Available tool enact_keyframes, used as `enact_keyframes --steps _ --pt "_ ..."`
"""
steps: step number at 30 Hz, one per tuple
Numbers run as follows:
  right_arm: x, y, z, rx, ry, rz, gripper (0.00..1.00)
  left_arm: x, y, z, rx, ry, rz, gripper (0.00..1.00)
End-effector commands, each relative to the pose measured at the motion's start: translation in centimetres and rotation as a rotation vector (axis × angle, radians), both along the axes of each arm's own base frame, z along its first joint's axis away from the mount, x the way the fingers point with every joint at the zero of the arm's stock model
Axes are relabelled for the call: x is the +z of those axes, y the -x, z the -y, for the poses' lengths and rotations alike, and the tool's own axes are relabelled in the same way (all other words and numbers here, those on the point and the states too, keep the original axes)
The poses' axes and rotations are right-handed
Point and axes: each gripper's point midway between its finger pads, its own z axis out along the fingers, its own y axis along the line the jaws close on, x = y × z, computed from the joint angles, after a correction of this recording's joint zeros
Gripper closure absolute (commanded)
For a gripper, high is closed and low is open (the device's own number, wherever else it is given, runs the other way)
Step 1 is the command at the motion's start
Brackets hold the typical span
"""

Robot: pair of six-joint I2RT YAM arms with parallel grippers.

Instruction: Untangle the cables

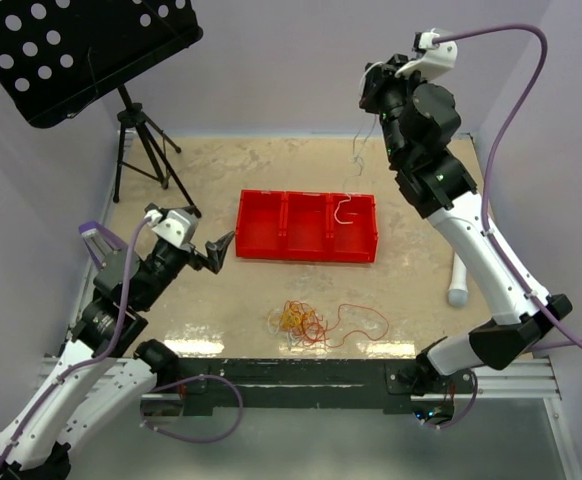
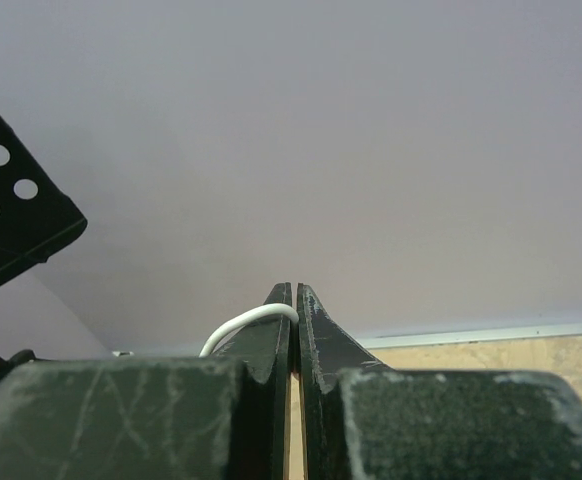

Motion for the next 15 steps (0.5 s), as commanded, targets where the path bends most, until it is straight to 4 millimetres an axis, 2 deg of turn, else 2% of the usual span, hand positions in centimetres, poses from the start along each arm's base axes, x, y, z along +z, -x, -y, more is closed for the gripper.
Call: enact_keyframes --steps 1,6,15 --pt "1.3 1.0 0.6 0.012 -0.042 0.046 1.00 0.9 0.0 -0.3 0.004 0.010 0.043 0.00" --pt "-1.1 0.6 1.1 -0.017 -0.039 0.011 1.00 0.7 0.0 -0.2 0.004 0.009 0.038 0.00" --pt "-7.0 -0.7 1.0 -0.037 -0.002 -0.097 1.00 0.9 0.2 0.3 -0.027 0.014 0.043 0.00"
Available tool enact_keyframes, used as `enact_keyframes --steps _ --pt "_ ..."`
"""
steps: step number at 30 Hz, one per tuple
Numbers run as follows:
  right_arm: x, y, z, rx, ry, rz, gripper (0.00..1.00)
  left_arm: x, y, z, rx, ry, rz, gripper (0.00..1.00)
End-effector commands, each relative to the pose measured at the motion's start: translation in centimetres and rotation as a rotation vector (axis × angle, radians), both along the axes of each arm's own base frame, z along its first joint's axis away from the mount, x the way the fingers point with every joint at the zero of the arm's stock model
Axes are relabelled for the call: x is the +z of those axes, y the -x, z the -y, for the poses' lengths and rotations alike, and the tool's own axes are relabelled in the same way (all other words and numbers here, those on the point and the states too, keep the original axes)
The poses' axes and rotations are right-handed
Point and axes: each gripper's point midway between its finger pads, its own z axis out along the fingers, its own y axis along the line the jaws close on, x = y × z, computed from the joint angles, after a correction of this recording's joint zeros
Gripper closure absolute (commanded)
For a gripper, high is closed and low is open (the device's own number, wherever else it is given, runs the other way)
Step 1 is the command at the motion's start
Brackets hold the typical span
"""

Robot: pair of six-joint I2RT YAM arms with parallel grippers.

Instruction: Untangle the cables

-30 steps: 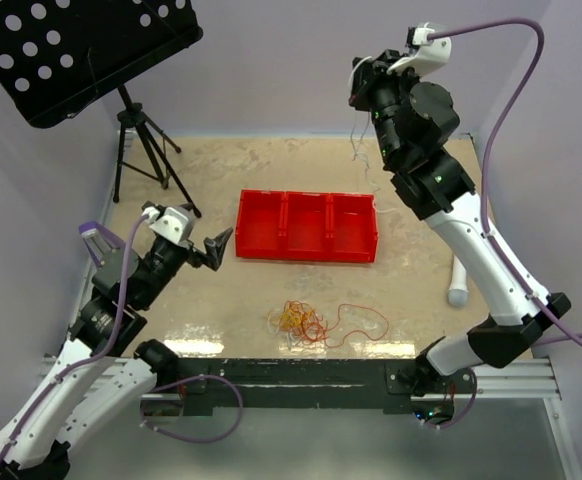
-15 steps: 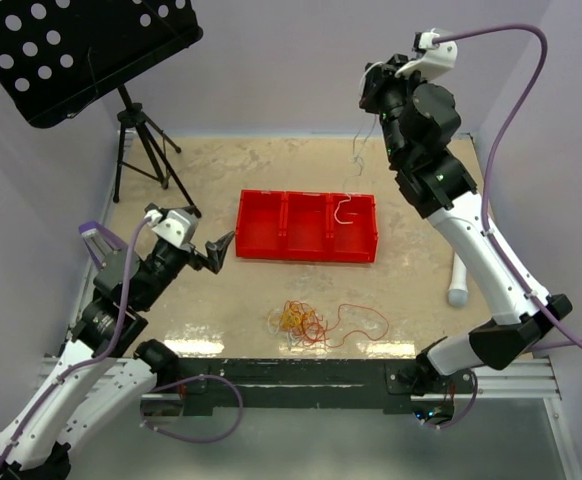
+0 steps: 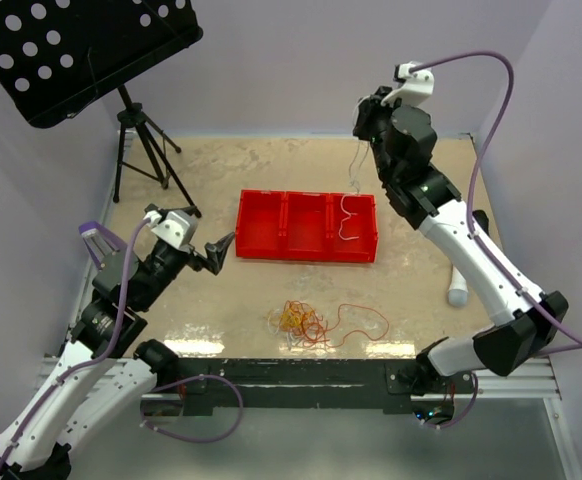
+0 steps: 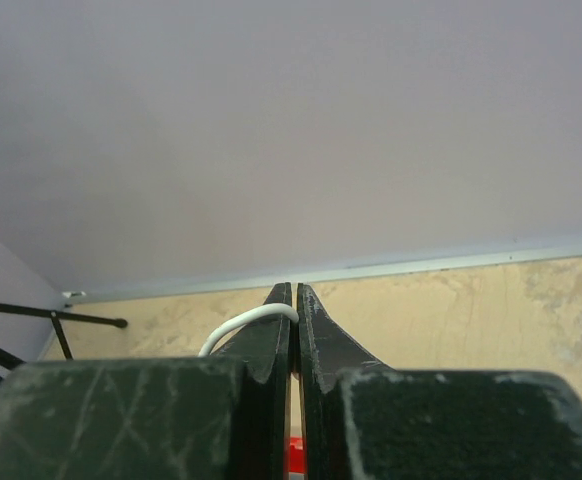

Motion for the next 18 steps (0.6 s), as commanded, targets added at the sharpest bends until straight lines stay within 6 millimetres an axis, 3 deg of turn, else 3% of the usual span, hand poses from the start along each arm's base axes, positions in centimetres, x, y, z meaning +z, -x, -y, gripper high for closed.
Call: enact_keyframes --steps 1,7,13,18 --pt "-0.2 0.2 1.0 -0.029 -0.042 0.018 1.00 0.8 0.0 0.1 -0.012 0.012 0.038 0.00" --pt "-5.2 -0.5 1.6 -0.067 -0.023 -0.085 1.00 0.9 0.1 0.2 -0.016 0.014 0.037 0.00" --pt "-10.3 0.3 2.0 -0.075 -0.029 -0.178 1.00 0.7 0.1 0.4 -0.026 0.021 0.031 0.00" --pt "-13.2 1.2 2.1 -0.066 -0.028 -0.228 1.00 0.8 0.2 0.6 -0.037 0.029 0.032 0.00"
